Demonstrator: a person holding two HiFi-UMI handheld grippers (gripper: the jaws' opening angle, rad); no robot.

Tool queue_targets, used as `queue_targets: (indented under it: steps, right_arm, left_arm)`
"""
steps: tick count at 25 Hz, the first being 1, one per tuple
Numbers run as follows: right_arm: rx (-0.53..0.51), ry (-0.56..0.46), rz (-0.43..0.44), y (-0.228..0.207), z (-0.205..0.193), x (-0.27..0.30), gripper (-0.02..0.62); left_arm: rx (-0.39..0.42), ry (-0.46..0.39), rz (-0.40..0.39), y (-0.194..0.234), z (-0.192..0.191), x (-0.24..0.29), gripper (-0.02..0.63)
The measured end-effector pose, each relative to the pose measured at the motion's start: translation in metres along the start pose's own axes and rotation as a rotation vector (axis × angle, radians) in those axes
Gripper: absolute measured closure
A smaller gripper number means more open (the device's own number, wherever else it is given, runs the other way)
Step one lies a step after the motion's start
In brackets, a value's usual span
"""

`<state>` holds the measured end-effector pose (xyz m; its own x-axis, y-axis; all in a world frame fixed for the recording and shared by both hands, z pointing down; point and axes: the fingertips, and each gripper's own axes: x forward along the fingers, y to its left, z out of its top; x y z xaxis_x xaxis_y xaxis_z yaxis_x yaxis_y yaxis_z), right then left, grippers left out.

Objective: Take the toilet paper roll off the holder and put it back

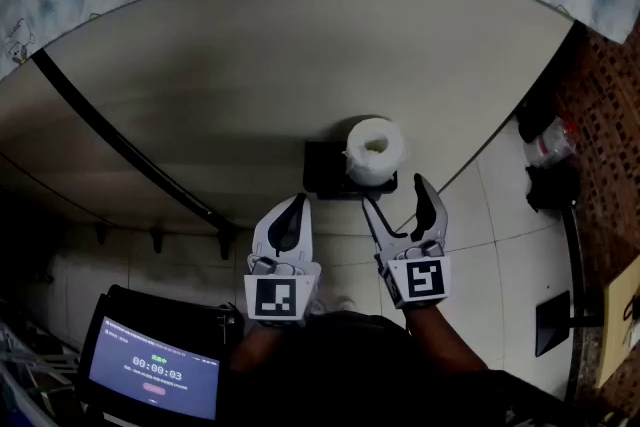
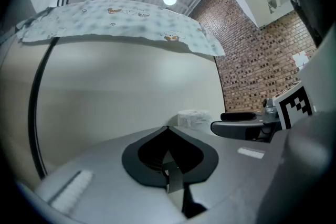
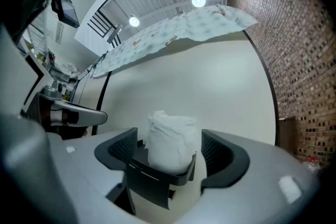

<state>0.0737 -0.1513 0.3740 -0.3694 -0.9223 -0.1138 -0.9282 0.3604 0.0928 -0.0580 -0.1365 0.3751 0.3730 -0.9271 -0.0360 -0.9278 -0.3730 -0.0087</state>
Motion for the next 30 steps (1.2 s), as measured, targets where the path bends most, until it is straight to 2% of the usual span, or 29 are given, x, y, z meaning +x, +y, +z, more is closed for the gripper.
queue_targets:
  steps: [4, 8, 19, 30]
  right_arm:
    - [0.018, 0.016, 0.003, -0.001, -0.003, 0.011, 0.159]
    - [0.027, 0.049, 0.015, -0.001, -0.009, 0.029, 0.12]
    - [-0.008, 0.082, 0.049, -0.004, -0.015, 0.078, 0.118]
    - [-0.008, 0.094, 0.045, -0.003, -0.011, 0.085, 0.14]
  left_arm:
    - [0.002, 0.004, -0.007, 0.003, 0.0, 0.003, 0.588]
    - [0.01, 0.004, -0.005, 0.008, 0.001, 0.006, 0.588]
    - [-0.006, 0.019, 0.025, 0.033, -0.004, 0.019, 0.588]
    - [-0.025, 0.039, 0.025, 0.041, -0.016, 0.028, 0.588]
